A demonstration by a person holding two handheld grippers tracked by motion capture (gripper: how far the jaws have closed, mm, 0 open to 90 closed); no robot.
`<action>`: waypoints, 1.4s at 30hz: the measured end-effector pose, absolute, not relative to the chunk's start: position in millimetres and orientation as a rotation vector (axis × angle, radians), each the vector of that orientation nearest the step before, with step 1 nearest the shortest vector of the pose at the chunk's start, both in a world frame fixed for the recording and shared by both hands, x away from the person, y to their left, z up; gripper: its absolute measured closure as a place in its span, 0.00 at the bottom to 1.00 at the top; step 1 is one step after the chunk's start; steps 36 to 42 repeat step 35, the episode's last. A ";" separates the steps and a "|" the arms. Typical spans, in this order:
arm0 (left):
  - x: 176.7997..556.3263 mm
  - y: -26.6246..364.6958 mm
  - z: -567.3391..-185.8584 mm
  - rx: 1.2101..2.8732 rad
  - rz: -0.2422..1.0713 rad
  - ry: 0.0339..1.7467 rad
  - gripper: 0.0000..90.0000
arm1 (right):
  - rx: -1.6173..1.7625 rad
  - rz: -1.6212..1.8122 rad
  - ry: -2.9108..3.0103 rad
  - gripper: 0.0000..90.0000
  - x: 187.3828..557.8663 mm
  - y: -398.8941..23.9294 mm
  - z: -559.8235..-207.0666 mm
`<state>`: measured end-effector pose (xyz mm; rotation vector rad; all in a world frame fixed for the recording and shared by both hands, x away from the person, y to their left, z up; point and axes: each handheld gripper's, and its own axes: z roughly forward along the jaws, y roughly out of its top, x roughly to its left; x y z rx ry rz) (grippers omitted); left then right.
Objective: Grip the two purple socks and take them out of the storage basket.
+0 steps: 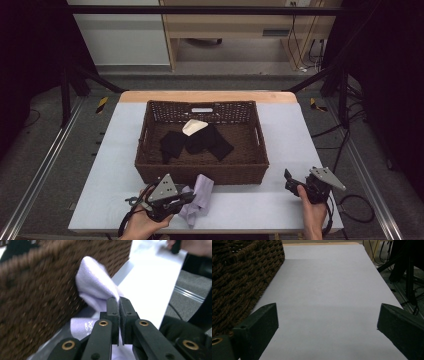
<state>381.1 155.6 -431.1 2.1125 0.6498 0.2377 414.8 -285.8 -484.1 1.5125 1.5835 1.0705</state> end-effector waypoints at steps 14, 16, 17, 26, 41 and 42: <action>382.5 175.0 -436.3 2.044 0.313 0.707 0.57 | 1.507 1.072 1.580 0.04 414.5 -285.8 -484.2; 381.7 181.8 -435.1 2.023 0.332 0.721 0.53 | 1.509 1.070 1.581 0.04 414.5 -285.7 -484.1; 381.3 185.4 -434.9 2.015 0.343 0.724 0.52 | 1.508 1.072 1.580 0.04 414.5 -285.7 -484.2; 383.6 220.8 -447.0 1.990 0.407 0.834 0.50 | 1.514 1.076 1.575 0.04 414.2 -286.3 -484.1; 385.9 241.5 -454.8 1.978 0.434 0.908 0.49 | 1.515 1.083 1.575 0.04 413.7 -286.8 -483.9; 385.9 241.5 -454.8 1.978 0.434 0.908 0.49 | 1.515 1.083 1.575 0.04 413.7 -286.8 -483.9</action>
